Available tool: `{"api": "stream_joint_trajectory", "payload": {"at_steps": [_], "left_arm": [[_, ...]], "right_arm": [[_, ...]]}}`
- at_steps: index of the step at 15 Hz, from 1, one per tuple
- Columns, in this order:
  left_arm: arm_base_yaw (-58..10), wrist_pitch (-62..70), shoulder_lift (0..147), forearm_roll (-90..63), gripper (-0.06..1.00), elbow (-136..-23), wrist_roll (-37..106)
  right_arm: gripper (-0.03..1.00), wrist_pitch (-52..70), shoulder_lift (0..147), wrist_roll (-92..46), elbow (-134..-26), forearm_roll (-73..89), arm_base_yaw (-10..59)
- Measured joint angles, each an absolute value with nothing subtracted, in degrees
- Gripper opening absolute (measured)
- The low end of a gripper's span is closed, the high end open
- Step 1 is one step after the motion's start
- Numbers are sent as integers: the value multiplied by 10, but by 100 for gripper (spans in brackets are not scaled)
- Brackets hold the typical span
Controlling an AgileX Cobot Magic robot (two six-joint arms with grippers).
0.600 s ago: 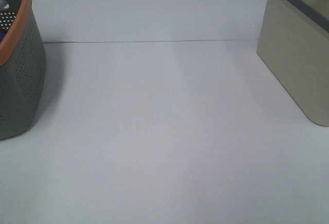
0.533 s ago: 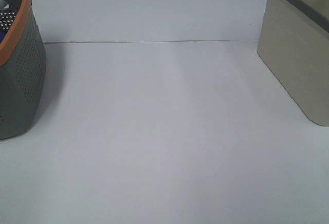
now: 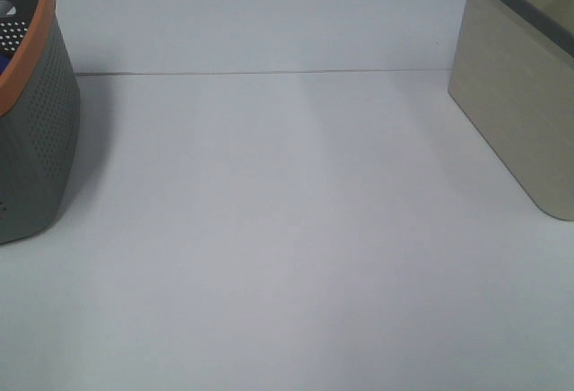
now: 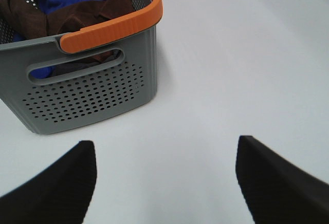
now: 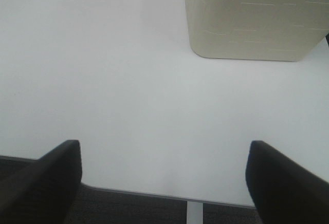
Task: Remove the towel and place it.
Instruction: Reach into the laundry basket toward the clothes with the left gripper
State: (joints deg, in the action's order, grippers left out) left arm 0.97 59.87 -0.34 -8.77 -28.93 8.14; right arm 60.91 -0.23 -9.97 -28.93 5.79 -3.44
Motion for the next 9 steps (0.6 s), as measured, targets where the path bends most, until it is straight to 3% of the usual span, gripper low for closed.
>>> {"api": "stream_joint_trajectory", "payload": {"at_steps": [2,3,5,9], "left_arm": [[10,599,-3,-88,76,-289,81],[10,599,-3,-88,92,-289,81],[10,599,-3,-88,97,-289,81],[10,599,-3,-88,99,-289,81]], "right_arm": [[76,609,-2,-100,-289,58,-34],[76,609,-2,-100,-289,58,-34],[76,609,-2,-100,-289,58,-34],[76,609,-2,-100,-289,58,-34]]}}
